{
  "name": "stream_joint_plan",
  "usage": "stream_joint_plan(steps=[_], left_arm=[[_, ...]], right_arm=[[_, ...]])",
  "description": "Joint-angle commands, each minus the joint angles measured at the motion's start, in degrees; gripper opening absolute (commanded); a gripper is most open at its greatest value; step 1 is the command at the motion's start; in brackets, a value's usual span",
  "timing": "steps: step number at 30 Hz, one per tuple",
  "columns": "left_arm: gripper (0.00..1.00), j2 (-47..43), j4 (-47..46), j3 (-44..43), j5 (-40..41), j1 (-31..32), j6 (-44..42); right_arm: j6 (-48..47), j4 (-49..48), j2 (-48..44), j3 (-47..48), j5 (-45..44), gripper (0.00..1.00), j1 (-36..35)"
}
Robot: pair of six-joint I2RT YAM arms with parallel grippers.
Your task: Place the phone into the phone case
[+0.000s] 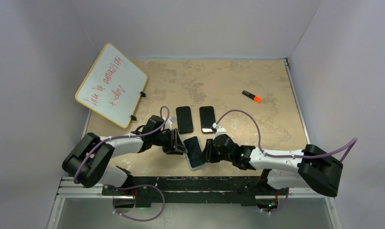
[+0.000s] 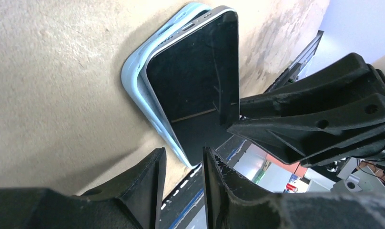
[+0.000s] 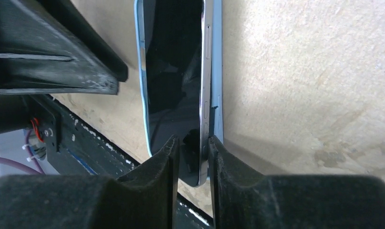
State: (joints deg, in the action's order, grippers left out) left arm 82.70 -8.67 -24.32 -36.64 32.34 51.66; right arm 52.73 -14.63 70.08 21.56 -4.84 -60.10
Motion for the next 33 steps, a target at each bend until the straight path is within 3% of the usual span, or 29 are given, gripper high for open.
stream_joint_plan(steps=[1, 6, 14, 23, 30, 33], left_arm=[[0.36, -5.0, 4.9, -1.7, 0.7, -0.8, -0.8], [0.38, -4.8, 3.4, -1.7, -1.1, -2.5, 0.6], [0.38, 1.1, 5.0, -7.2, 2.0, -3.0, -2.9], [0.37, 5.5, 4.5, -9.5, 2.5, -3.0, -4.2], [0.37, 6.4, 6.0, -9.1, 3.5, -3.0, -5.8], [0.36, 7.2, 6.2, -9.4, 3.5, -3.0, -6.4]], right_arm=[[-1.5, 11.1, -3.9, 3.5, -2.2, 0.31, -0.2], [-3.7, 14.1, -6.2, 5.4, -6.6, 0.37, 1.5], [-9.7, 9.2, -2.9, 8.2, -2.2, 0.34, 9.7], [-11.3, 2.5, 5.4, 10.9, 2.1, 0.36, 10.7], [-11.0, -1.8, 9.8, 11.2, 4.7, 0.31, 10.7], [-10.9, -3.9, 11.0, 10.8, 7.5, 0.25, 10.7]])
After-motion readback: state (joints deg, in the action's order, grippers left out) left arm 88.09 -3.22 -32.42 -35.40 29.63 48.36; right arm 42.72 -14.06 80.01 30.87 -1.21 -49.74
